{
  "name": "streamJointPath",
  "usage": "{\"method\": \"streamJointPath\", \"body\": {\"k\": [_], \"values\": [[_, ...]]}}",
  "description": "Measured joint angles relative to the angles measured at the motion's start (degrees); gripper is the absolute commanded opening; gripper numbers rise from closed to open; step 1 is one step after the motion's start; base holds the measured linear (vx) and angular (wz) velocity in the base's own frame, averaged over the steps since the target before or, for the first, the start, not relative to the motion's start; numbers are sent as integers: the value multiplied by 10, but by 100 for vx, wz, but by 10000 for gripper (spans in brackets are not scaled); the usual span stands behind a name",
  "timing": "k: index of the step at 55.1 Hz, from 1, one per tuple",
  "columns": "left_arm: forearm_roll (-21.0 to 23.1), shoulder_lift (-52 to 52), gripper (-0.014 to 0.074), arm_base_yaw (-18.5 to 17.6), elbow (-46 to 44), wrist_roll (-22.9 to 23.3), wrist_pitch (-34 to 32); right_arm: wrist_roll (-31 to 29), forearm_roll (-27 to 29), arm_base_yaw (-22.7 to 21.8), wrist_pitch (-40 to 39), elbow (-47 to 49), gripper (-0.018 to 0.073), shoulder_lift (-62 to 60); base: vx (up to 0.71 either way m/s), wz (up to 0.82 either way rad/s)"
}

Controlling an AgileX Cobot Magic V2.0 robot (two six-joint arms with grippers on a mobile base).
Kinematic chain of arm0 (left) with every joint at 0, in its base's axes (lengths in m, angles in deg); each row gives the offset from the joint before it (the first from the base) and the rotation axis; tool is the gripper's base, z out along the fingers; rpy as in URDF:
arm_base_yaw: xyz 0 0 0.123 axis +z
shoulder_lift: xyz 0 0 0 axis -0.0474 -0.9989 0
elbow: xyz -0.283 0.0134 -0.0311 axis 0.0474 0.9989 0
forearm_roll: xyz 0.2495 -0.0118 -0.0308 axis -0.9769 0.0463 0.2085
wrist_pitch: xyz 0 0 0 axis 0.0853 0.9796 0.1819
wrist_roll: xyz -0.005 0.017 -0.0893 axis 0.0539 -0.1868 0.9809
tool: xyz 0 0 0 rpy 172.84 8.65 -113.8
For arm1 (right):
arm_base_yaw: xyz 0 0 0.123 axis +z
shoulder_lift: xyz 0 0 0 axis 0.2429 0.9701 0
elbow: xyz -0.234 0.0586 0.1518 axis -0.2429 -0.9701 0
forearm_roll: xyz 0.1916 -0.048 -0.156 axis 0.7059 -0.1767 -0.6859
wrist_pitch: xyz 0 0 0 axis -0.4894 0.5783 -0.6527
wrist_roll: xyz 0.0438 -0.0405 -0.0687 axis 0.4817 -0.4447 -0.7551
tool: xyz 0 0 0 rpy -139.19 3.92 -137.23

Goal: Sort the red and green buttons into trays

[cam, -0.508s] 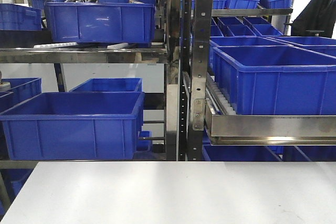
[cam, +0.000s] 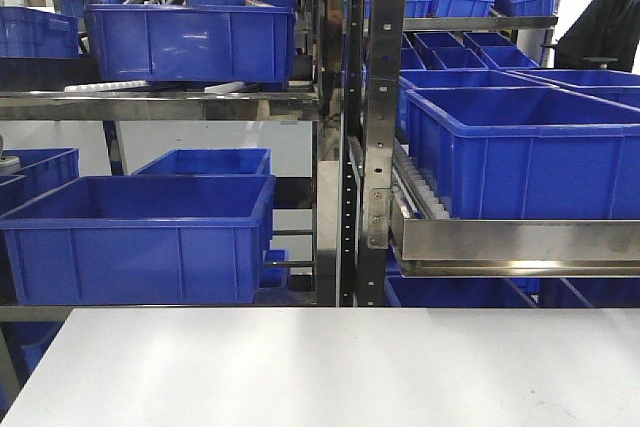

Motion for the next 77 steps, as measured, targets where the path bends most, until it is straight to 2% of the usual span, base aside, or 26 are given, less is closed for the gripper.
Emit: {"method": "streamJointPath", "body": {"k": [13,23,38,43,51,57,68,77], "values": [[0,0,-6,0,0,0,-2,0,0,0,0,0,-9,0,0,0],[0,0,-6,0,0,0,-33,0,0,0,-12,0,-9,0,0,0],[0,0,-5,0,-18,20,-103,0,0,0,-151,1,-9,0,0,0],[0,-3,-3,0,-59,24,-91,-1,0,0,-101,31,-9,2,0,0],[-2,-63,7,0,-145,25,-25,-1,-1,0,78,137,-4,59,0,0],[-3,-133,11,0,-176,25,2,-1,-11,0,168,178,1,121,0,0],[-3,-258,21,0,-172,25,27,-1,-35,0,200,186,49,232,0,0],[-3,-332,105,0,-166,25,54,-1,-36,0,181,187,127,285,0,0]]}}
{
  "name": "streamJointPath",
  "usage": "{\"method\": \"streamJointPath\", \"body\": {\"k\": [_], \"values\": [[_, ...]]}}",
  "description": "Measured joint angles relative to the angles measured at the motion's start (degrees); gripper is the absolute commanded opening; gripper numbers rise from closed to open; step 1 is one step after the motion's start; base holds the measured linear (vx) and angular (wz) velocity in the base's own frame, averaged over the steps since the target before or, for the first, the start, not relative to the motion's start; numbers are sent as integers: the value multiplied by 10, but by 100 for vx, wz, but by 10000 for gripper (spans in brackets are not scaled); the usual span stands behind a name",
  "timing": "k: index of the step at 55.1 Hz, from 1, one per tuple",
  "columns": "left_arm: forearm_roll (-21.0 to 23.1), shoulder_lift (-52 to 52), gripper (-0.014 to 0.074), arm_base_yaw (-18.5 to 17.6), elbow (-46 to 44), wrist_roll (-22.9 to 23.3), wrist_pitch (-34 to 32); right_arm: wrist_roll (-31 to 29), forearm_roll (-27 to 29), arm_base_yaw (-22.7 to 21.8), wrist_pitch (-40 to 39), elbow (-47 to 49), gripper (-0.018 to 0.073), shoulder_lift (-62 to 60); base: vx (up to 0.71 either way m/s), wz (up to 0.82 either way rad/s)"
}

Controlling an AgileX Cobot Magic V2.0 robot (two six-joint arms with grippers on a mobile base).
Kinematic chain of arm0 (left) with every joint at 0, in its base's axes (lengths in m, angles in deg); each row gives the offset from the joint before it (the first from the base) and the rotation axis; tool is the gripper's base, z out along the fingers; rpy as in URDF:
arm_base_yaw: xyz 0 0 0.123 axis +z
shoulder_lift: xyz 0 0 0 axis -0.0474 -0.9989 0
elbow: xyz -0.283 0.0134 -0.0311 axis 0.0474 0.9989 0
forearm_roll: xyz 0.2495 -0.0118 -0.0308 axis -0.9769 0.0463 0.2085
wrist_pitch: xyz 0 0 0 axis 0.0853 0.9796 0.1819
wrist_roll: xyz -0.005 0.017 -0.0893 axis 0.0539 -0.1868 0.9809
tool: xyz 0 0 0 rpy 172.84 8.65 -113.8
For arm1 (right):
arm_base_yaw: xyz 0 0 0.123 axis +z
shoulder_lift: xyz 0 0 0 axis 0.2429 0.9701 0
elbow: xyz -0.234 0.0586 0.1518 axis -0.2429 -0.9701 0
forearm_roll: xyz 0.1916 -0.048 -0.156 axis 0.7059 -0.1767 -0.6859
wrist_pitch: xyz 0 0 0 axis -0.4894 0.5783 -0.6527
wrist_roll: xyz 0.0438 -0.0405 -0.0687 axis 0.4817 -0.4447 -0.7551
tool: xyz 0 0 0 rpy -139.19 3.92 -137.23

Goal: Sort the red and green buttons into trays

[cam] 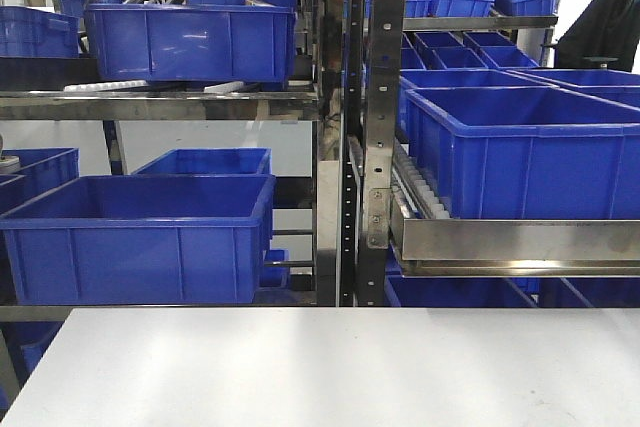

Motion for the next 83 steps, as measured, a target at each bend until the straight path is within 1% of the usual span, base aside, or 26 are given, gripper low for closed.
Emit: {"method": "streamJointPath", "body": {"k": [6,13,19,23,25,29,34,40,44,49,56,72,83], "values": [[0,-38,218,0,0,0,6,0,-1,0,-9,0,194,22,0,0],[0,-76,397,0,0,-18,9,0,-1,0,-11,0,265,35,0,0],[0,-104,536,0,0,-25,10,0,-2,0,-11,0,298,37,0,0],[0,-125,596,0,0,-26,-2,0,-2,0,-11,0,306,37,0,0],[1,-139,610,0,0,-26,-12,0,-2,0,-11,0,306,37,0,0],[1,-161,615,0,0,-28,-27,0,-2,0,-11,0,306,37,0,0],[1,-196,604,-2,-1,-44,-33,0,-2,0,-11,0,306,37,0,0],[1,-233,584,-19,-1,-71,-35,0,-2,0,-11,0,306,37,0,0],[1,-255,580,-31,-1,-79,-49,0,-2,0,-11,0,306,37,0,0],[1,-282,580,-45,-1,-84,-89,0,-2,0,-11,0,306,37,0,0],[1,-313,580,-51,-1,-84,-151,0,-2,0,-11,0,306,37,0,0],[1,-390,580,-51,-1,-84,-253,0,-2,0,-11,0,306,37,0,0],[1,-463,580,-51,-2,-84,-323,0,-2,0,-11,0,306,37,0,0]]}}
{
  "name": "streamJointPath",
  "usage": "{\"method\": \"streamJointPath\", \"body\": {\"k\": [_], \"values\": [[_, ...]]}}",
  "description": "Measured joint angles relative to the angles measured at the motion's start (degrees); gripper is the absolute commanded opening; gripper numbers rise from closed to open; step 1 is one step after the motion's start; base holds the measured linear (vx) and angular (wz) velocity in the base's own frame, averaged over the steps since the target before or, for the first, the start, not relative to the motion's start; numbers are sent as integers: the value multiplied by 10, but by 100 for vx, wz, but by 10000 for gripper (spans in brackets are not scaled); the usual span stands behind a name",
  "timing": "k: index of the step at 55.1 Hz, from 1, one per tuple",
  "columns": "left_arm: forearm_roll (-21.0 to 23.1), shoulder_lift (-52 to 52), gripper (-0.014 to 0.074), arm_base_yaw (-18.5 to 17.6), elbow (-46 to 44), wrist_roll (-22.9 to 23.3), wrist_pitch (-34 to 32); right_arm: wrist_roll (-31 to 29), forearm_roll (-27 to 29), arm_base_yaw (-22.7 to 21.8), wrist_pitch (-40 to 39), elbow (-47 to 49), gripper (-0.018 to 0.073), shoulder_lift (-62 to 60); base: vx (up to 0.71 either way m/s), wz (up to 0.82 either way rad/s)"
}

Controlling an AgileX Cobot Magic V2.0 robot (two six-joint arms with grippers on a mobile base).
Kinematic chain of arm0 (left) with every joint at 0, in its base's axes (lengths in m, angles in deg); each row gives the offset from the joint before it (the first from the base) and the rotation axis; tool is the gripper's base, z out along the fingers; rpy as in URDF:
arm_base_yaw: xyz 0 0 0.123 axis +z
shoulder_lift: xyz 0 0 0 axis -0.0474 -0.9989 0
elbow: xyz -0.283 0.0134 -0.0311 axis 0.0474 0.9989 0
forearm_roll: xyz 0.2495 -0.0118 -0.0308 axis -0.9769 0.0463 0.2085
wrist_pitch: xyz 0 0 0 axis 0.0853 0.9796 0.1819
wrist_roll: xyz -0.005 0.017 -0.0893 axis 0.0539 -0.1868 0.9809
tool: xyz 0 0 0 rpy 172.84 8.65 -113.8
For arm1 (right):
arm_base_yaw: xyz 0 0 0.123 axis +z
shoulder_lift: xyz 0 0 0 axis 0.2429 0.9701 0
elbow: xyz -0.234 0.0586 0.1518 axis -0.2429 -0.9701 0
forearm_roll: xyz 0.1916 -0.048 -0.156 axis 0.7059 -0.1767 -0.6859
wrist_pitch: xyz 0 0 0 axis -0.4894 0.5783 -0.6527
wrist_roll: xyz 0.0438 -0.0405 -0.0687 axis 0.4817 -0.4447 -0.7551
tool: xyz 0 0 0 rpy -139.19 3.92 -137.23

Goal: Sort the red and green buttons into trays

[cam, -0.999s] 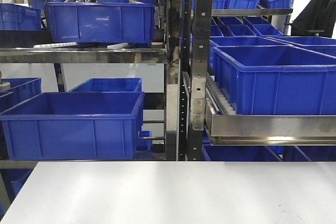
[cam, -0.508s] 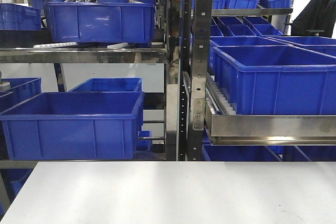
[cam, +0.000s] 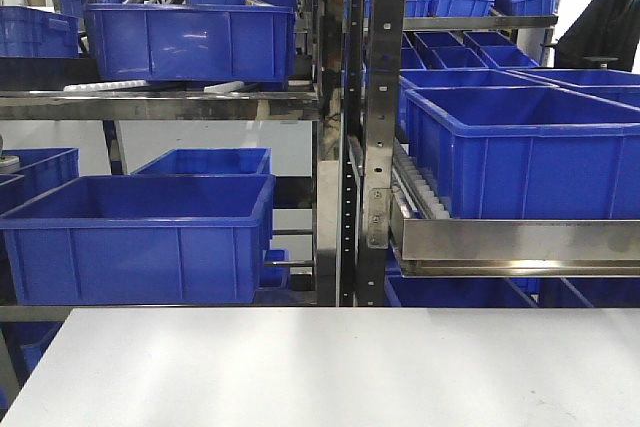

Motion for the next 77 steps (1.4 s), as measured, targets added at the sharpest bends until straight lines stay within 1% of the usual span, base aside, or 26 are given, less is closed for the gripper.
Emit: {"method": "streamJointPath", "body": {"k": [10,21,33,38,43,50,53,57,64,70,77], "values": [[0,-75,580,0,-26,0,-40,0,0,0,0,0,306,0,0,0],[0,-152,580,0,-47,0,-56,0,0,0,1,0,306,0,0,0],[0,-205,578,0,-50,0,-67,0,0,0,3,0,307,0,0,0],[0,-228,557,0,-50,0,-84,0,0,0,15,0,328,0,0,0],[0,-243,494,0,-50,0,-95,0,-3,0,34,0,375,2,0,0],[1,-247,339,0,-50,0,-105,1,-26,0,35,0,482,21,0,0],[5,-249,258,0,-50,0,-113,6,-36,0,27,0,522,36,0,0],[13,-249,142,0,-50,0,-117,24,-42,-1,13,0,559,60,0,0],[30,-249,-1,0,-51,3,-117,75,-44,-1,-10,3,578,122,0,0],[34,-249,-8,0,-51,3,-115,99,-52,-1,-31,9,578,192,0,0],[34,-249,-7,0,-51,3,-114,105,-60,-2,-39,46,578,280,0,0]]}}
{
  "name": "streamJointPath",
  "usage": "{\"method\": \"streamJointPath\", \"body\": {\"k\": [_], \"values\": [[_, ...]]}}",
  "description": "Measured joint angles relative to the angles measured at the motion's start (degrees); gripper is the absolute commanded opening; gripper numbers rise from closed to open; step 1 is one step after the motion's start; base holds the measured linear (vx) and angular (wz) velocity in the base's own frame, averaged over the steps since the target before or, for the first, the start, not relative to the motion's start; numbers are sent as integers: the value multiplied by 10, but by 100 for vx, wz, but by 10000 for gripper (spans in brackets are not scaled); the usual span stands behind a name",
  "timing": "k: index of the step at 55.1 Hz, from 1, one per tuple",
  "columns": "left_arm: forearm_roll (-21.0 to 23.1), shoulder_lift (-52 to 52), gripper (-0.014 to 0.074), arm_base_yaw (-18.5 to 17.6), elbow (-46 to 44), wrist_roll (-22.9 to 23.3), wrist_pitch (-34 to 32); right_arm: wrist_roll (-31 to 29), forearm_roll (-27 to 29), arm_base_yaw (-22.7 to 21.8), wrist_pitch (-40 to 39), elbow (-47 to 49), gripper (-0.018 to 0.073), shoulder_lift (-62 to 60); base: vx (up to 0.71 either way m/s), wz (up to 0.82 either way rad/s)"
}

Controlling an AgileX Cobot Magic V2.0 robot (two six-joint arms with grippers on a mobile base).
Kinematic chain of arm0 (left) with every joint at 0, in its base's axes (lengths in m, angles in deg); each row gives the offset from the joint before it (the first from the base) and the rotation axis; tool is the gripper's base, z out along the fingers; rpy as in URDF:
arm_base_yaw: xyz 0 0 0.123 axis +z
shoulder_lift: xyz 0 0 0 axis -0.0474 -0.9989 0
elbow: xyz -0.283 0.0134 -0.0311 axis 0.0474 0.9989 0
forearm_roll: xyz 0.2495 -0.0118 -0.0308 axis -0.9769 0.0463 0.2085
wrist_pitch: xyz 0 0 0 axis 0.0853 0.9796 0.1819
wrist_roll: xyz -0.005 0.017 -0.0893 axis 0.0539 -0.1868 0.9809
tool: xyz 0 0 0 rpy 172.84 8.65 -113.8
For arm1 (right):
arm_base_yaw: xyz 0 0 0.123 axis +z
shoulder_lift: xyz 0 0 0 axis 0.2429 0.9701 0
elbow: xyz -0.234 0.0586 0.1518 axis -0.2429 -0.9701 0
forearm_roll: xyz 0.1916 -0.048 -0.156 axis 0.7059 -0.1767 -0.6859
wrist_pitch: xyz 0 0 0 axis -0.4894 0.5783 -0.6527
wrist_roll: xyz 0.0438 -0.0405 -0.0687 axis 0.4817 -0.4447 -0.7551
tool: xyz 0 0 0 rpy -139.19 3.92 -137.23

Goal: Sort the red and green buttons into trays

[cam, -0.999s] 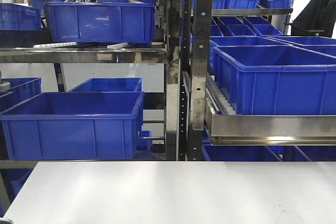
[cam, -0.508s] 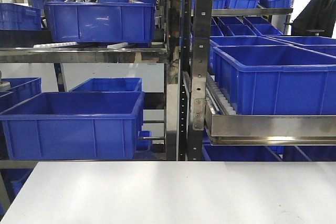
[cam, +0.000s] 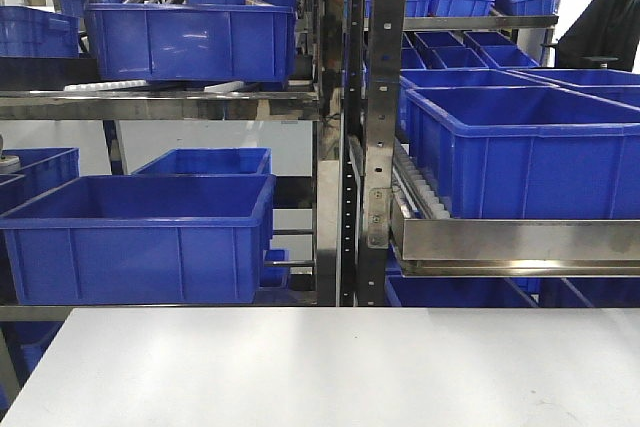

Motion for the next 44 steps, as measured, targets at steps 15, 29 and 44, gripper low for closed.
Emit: {"method": "streamJointPath", "body": {"k": [15,29,44], "values": [[0,0,-7,0,0,0,1,1,-9,-34,28,139,578,159,0,0],[0,0,-7,0,0,0,1,-4,0,-57,36,203,578,275,0,0],[1,0,-7,0,0,0,-1,-53,34,-57,34,203,578,297,0,0]]}}
